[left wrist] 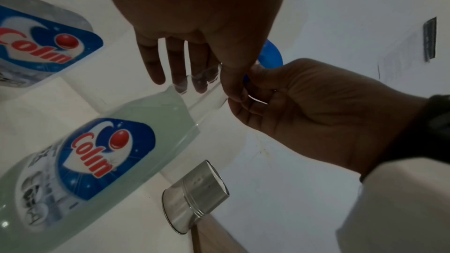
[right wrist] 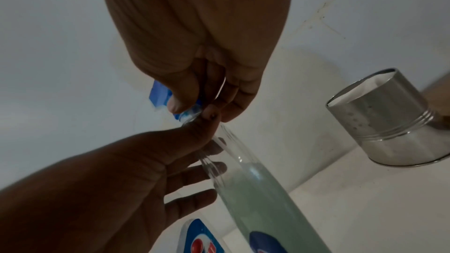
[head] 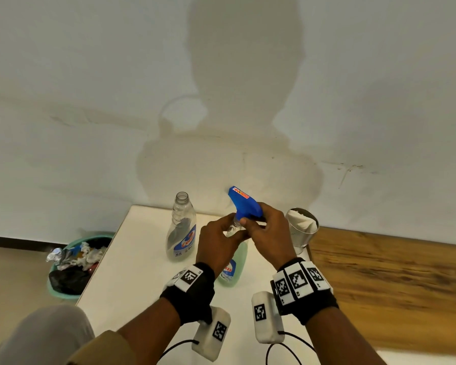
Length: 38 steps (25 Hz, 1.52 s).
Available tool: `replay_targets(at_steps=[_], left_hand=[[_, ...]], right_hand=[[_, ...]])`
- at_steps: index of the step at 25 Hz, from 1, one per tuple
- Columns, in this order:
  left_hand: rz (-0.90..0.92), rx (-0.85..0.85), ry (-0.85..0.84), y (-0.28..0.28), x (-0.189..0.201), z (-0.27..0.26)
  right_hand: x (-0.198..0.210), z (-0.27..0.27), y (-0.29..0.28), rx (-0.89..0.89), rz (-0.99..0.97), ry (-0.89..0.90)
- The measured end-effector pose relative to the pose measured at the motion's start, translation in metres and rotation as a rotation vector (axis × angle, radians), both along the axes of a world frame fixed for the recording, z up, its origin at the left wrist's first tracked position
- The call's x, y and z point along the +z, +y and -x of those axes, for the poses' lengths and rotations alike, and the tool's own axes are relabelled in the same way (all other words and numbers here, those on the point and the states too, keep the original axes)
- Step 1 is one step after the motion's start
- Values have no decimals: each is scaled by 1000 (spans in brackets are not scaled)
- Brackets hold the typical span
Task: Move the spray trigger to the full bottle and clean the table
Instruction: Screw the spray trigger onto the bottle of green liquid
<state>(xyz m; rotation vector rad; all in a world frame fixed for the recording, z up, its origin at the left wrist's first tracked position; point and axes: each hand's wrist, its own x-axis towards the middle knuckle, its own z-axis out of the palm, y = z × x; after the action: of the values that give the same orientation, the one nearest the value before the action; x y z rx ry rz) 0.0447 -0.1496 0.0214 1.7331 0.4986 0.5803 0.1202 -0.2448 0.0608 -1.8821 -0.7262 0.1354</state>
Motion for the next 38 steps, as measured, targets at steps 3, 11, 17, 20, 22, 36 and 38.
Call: replay_targets(at_steps=[3, 11, 17, 20, 22, 36, 38], left_hand=[[21, -22, -9, 0, -4, 4], [10, -56, -18, 2, -13, 13], [-9, -70, -26, 2, -13, 16], [-30, -51, -15, 4, -15, 18], [-45, -39, -6, 7, -14, 19], [-87, -40, -3, 6, -18, 16], [-89, -44, 19, 7, -19, 15]], right_hand=[[-4, 3, -1, 0, -5, 3], [-7, 10, -5, -13, 28, -51], [-11, 20, 0, -179, -30, -41], [-17, 31, 9, -268, -78, -30], [-20, 38, 13, -282, -101, -20], [-28, 42, 10, -295, -231, 95], [-26, 44, 9, -303, -237, 123]])
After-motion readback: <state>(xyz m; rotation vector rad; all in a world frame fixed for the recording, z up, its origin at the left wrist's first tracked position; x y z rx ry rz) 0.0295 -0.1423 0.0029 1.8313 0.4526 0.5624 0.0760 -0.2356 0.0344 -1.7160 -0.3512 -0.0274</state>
